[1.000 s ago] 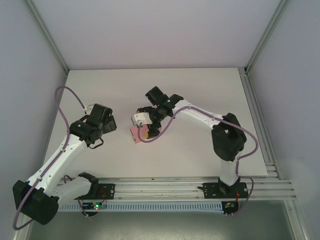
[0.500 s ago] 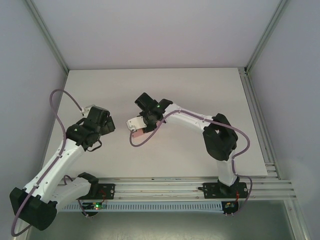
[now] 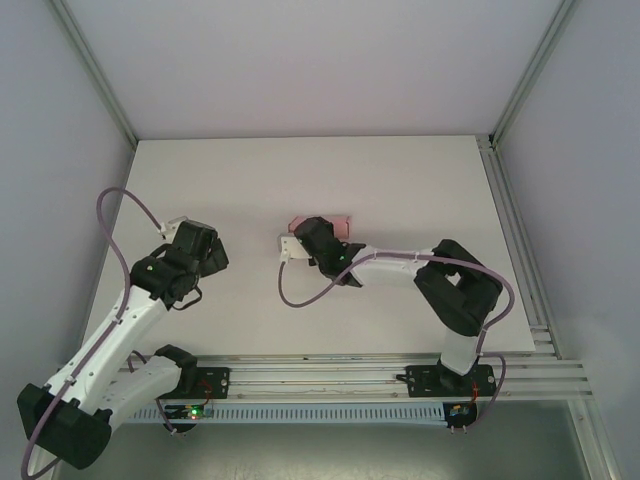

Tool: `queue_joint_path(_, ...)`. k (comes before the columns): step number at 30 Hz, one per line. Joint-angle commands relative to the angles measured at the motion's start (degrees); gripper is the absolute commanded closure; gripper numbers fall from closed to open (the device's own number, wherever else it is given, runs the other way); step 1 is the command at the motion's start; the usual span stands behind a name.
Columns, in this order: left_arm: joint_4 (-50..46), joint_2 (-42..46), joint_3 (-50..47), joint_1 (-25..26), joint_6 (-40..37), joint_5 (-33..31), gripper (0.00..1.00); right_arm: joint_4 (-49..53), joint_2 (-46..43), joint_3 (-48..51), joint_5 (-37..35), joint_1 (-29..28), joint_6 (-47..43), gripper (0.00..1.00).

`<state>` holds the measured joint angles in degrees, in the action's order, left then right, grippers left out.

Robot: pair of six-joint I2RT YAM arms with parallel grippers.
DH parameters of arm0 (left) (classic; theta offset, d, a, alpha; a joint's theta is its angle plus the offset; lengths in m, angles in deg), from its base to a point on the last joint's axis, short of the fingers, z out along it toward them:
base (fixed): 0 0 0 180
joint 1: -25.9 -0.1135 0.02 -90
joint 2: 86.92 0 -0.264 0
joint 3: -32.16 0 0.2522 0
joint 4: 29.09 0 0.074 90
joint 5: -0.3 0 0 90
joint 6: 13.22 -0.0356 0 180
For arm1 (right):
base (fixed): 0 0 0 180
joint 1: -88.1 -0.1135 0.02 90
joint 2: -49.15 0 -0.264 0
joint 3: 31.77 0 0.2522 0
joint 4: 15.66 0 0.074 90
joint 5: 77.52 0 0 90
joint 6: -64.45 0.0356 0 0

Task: Assemble paper box

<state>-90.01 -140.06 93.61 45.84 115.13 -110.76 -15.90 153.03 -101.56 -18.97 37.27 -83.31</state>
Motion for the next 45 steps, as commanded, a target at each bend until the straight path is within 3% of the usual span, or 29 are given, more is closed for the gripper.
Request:
queue_joint_path(1,1.54,-1.09,0.13,-0.92,1.28,-0.73,0.00,-5.31,0.52,1.70,-4.48,-2.76,6.90,0.60)
queue_joint_path(4,1.78,-2.01,0.46,-0.87,1.19,-0.34,0.00,-0.13,-0.86,2.62,-3.52,-5.34,11.60,0.50)
queue_joint_path(6,2.24,-2.46,0.66,-0.86,1.07,-0.34,0.00,6.45,-4.39,3.47,2.10,-6.35,15.66,0.37)
queue_joint_path(7,2.48,-2.62,0.79,-0.89,0.82,-0.16,0.00,9.17,-6.61,4.13,5.58,-6.56,17.32,0.27)
queue_joint_path(8,2.59,-2.90,1.01,-0.84,0.60,-0.28,0.00,12.10,-8.99,4.63,9.10,-6.72,18.24,0.08)
queue_joint_path(9,2.79,-3.13,1.20,-0.82,0.37,-0.38,0.00,13.70,-11.70,5.45,11.71,-6.81,19.25,0.02)
queue_joint_path(13,4.26,-4.37,1.98,-0.95,-0.98,-1.05,0.00,13.40,-22.55,9.00,16.07,-6.27,21.86,0.02)
queue_joint_path(15,6.30,-5.11,1.98,-0.96,-2.31,-2.49,0.00,12.85,-27.12,9.68,19.00,-2.99,26.21,0.02)
queue_joint_path(17,9.98,-6.14,1.49,-1.07,-4.97,-5.14,0.00,12.50,-30.10,9.61,21.84,3.44,34.58,0.02)
queue_joint_path(19,15.86,-6.79,-0.22,-1.39,-9.53,-8.68,0.00,11.36,-31.72,10.07,20.35,11.13,44.79,0.02)
queue_joint_path(22,33.64,-6.49,-8.56,-2.97,-17.64,-13.48,0.00,7.92,-34.56,14.84,16.35,23.03,55.77,0.02)
queue_joint_path(26,58.46,-5.08,-20.54,-6.12,-27.89,-9.29,0.00,-0.03,-39.76,24.81,21.73,38.97,64.82,0.02)
queue_joint_path(29,68.12,-5.19,-25.94,-8.63,-31.83,-5.70,0.00,-13.55,-42.52,34.39,26.01,47.97,68.23,0.02)
queue_joint_path(30,70.73,-5.51,-27.52,-9.72,-32.41,-3.46,0.00,-13.87,-43.29,35.22,26.31,49.66,67.27,0.02)
queue_joint_path(35,84.41,-11.52,-33.40,-15.08,-28.92,0.17,0.00,-30.97,-40.59,42.20,25.22,50.08,59.76,0.02)
queue_joint_path(39,88.07,-17.23,-31.68,-15.90,-30.77,4.48,0.00,-38.10,-32.45,40.95,34.57,50.03,56.47,0.02)
queue_joint_path(42,94.88,-22.56,-30.86,-16.16,-34.52,6.05,0.00,-39.87,-25.44,38.41,35.35,50.67,56.73,0.02)
queue_joint_path(44,100.73,-26.77,-31.38,-16.94,-36.42,9.06,0.00,-47.72,-19.60,39.50,39.14,50.59,54.94,0.02)
queue_joint_path(45,107.94,-31.49,-32.75,-17.79,-35.53,10.54,0.00,-57.13,-15.17,42.19,40.42,50.62,55.94,0.02)
